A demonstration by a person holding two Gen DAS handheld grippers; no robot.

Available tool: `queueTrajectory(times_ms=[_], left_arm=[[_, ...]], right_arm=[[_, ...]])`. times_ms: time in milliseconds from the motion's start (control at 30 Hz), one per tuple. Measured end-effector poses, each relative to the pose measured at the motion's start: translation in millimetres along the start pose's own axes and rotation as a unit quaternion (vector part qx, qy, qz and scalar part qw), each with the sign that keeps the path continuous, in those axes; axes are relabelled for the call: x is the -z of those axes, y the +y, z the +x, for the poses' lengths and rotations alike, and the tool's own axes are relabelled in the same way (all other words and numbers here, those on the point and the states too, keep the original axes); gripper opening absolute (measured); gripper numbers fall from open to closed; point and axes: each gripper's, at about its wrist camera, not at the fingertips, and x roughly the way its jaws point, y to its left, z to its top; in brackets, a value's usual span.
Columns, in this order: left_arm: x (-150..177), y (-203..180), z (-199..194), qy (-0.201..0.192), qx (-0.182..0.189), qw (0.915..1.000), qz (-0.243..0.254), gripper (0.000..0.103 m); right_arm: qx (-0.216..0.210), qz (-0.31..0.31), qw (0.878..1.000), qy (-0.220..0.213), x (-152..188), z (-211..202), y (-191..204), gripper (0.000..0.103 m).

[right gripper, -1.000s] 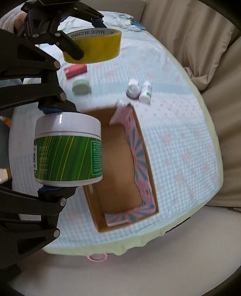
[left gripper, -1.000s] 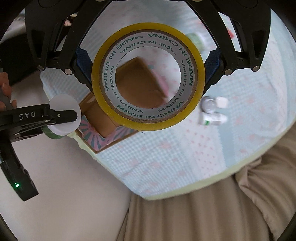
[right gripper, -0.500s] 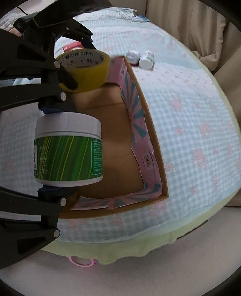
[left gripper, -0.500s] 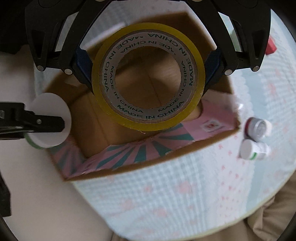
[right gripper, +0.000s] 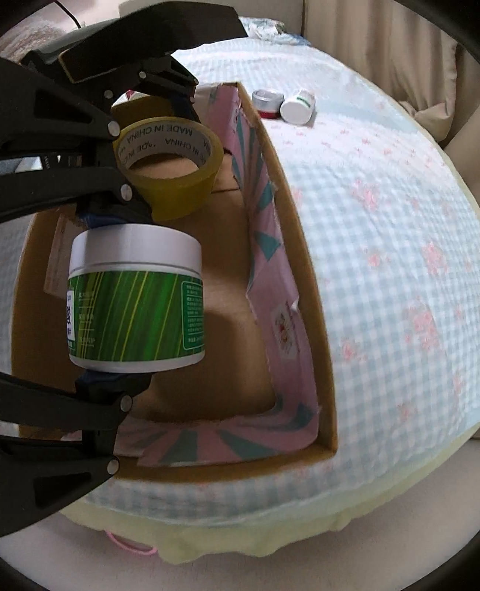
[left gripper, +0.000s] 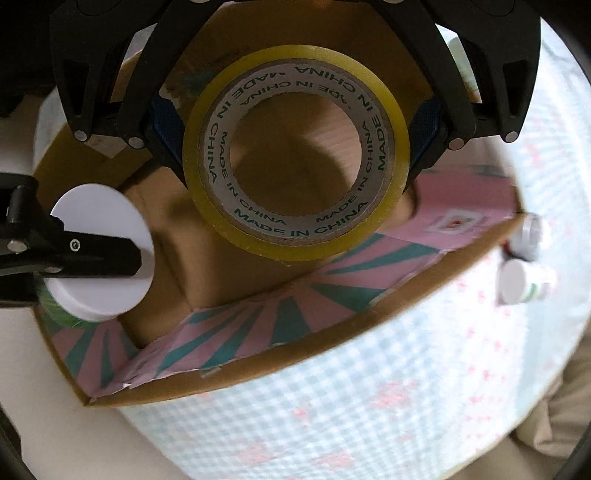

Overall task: Organize rigid objects
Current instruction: 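Carry the tape roll and green-label jar into the cardboard box and release both, then lift both tools out of the box and move back over the bed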

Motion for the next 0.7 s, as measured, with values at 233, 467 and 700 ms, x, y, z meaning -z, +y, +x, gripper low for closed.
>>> queueTrajectory(times_ms=[233,467,700], left_arm=[[6,13,-14,0.009,0.049,0.9985,-0.025,0.103],[14,15,-36,-0.013,0.053,0.9978,-0.037,0.103],[23,26,-60,-0.032,0.057,0.9967,-0.047,0.103]], right_arm=[[-0.004,0.008,0.999,-0.053,4,-21,-3,0.103],[-0.01,0.018,0.997,-0.075,17,-37,-8,0.103],[-0.007,0.023,0.995,-0.097,28,-55,-1,0.103]])
